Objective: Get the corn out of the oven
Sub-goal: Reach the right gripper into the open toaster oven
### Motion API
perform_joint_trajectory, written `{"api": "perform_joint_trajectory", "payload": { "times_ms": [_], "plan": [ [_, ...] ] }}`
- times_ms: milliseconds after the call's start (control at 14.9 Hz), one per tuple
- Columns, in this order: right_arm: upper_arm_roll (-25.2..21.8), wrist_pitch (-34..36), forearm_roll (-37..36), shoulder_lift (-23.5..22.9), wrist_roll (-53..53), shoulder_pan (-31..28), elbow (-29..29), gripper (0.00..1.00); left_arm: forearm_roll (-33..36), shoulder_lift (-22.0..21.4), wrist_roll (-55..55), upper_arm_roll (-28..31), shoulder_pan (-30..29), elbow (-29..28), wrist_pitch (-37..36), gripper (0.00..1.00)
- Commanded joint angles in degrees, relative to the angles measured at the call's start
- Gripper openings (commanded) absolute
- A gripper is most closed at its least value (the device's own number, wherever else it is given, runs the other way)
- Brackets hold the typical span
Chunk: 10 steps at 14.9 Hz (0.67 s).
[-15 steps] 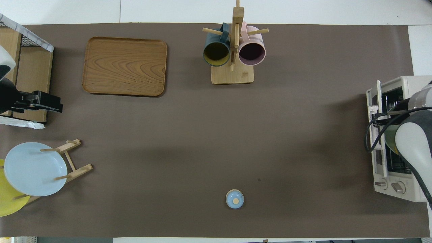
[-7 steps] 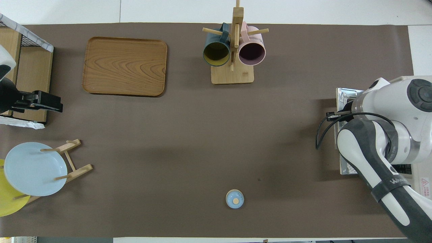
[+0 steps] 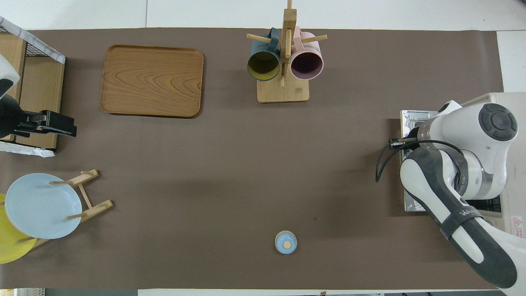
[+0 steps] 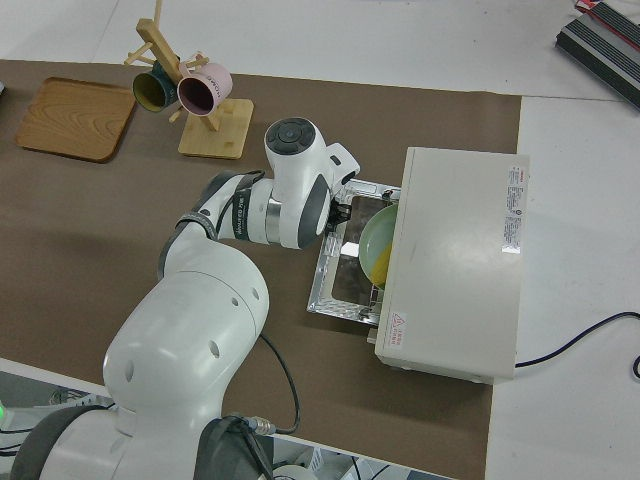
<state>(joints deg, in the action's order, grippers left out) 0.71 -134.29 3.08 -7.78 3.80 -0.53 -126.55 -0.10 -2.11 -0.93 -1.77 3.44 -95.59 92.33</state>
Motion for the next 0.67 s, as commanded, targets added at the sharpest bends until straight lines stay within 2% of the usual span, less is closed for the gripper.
{"api": "perform_joint_trajectory", "payload": {
  "times_ms": [0, 269, 538, 605],
  "plan": [
    [-0.88, -1.41, 1.05, -0.92, -0.19, 0.62, -0.81, 0.0, 1.33, -0.7, 0.49, -0.17, -0.27, -0.57, 0.57, 1.0],
    [-0.88, -0.62, 3.78, -1.36, -2.65, 4.12, 1.2, 0.0, 1.25, -0.79, 0.41, -0.08, -0.54, -0.57, 0.3, 1.0],
    [-1.32, 10.07, 2.81, 0.22, -2.39, 3.7, 8.49, 0.0, 1.25, -0.79, 0.32, -0.08, -0.62, -0.57, 0.48, 1.0],
    [-1.58, 12.37, 2.72, 1.7, -2.04, 2.91, 8.94, 0.12, 1.25, -0.79, 0.23, -0.08, -0.62, -0.57, 0.57, 1.0]
  ]
}}
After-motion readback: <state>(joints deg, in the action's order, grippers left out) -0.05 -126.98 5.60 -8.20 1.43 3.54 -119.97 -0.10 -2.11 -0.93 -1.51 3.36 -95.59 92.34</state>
